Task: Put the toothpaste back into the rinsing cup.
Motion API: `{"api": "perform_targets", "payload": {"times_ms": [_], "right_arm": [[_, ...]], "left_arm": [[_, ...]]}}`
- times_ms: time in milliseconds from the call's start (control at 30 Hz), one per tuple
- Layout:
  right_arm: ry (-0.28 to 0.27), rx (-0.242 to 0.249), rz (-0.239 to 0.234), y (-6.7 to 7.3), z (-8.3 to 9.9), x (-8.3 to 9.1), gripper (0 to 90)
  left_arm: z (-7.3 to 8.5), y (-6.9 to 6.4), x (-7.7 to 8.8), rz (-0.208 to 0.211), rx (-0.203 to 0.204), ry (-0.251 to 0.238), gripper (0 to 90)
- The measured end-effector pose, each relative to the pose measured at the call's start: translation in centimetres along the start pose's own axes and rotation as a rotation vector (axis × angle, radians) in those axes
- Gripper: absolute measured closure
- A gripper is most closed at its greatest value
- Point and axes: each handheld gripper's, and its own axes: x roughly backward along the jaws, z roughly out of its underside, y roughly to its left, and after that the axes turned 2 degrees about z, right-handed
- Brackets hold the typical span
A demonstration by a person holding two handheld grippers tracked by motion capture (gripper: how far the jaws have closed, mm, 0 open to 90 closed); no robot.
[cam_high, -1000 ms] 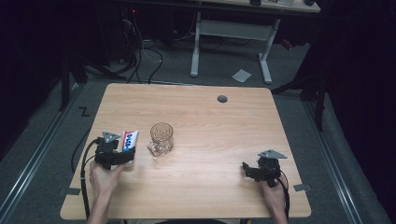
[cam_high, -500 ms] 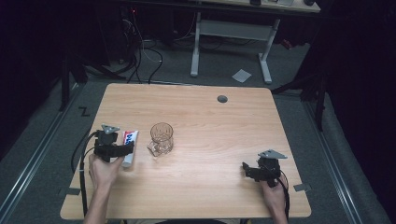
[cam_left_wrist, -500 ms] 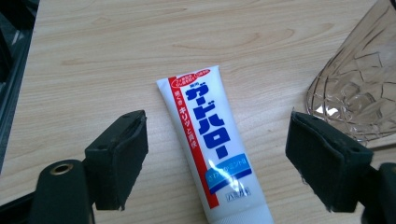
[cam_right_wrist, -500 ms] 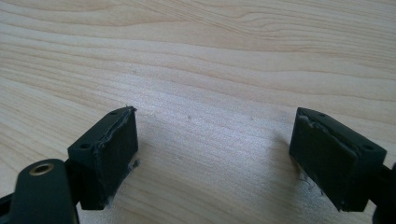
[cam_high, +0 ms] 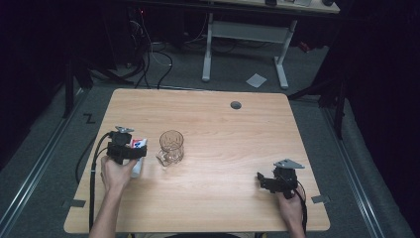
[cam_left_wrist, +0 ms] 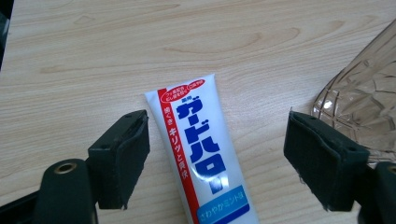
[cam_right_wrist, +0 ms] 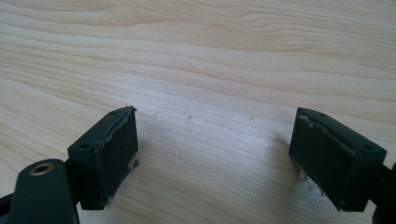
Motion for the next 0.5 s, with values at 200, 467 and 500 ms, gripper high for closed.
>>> {"api": "perform_targets", "payload": {"times_ms": [200,467,500], "right_arm": [[0.0,0.0,-0.001,0.0,0.0,0.0,15.2],[-0.001,0.0,-0.001,0.0,0.0,0.0,15.2],[0.0,0.0,0.0,0.0,0.0,0.0,15.1]], "left_arm": [[-0.2,0.2,-1.0,-0.008,0.008,0.034,23.1],[-0.2,0.4,-1.8,-0.017,0.012,0.065,23.2],[-0.2,0.4,-2.0,-0.019,0.014,0.071,23.2]]}}
